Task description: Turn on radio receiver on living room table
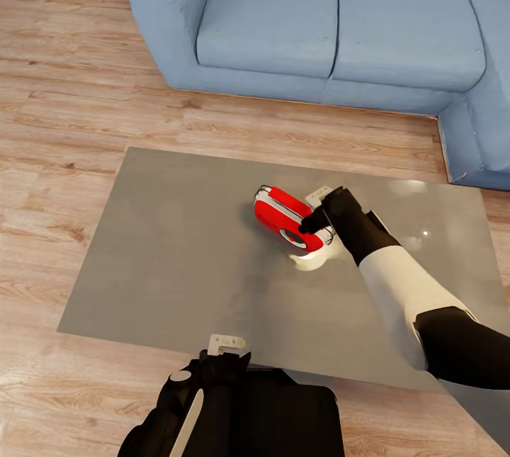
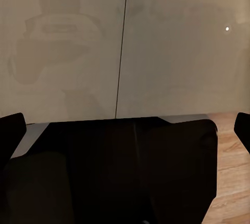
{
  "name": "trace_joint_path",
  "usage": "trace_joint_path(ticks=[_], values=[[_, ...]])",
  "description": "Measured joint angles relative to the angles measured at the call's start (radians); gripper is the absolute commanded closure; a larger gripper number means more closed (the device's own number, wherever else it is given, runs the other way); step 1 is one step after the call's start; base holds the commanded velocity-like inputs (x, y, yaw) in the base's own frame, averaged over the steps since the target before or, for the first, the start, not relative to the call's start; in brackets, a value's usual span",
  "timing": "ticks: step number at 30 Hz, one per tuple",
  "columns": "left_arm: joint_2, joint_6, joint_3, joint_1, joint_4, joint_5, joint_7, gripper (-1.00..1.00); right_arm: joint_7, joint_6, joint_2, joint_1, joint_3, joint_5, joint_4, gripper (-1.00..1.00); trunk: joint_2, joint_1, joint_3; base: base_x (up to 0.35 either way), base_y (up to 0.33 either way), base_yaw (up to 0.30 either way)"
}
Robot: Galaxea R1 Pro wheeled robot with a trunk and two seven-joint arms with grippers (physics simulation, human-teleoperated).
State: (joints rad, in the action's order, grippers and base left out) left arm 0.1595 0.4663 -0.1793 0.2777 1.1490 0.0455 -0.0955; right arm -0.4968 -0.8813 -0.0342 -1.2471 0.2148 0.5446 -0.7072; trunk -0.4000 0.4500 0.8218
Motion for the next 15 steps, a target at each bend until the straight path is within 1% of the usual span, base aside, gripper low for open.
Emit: trace_joint_path(ticks=[6, 15], values=[[0.0, 0.0, 0.0, 0.0, 0.0, 0.0, 0.0, -1.0, 0.0, 0.016, 0.001, 0.0, -0.001, 0.0, 0.019, -1.0, 0.0, 0.0, 0.0, 0.0, 0.0, 0.0], [0.0, 0.0, 0.0, 0.0, 0.0, 0.001, -0.001, -1.0, -0.001, 0.049, 0.002, -0.046, -0.002, 0.0, 0.09, -1.0, 0.0, 0.0, 0.0, 0.0, 0.0, 0.0]])
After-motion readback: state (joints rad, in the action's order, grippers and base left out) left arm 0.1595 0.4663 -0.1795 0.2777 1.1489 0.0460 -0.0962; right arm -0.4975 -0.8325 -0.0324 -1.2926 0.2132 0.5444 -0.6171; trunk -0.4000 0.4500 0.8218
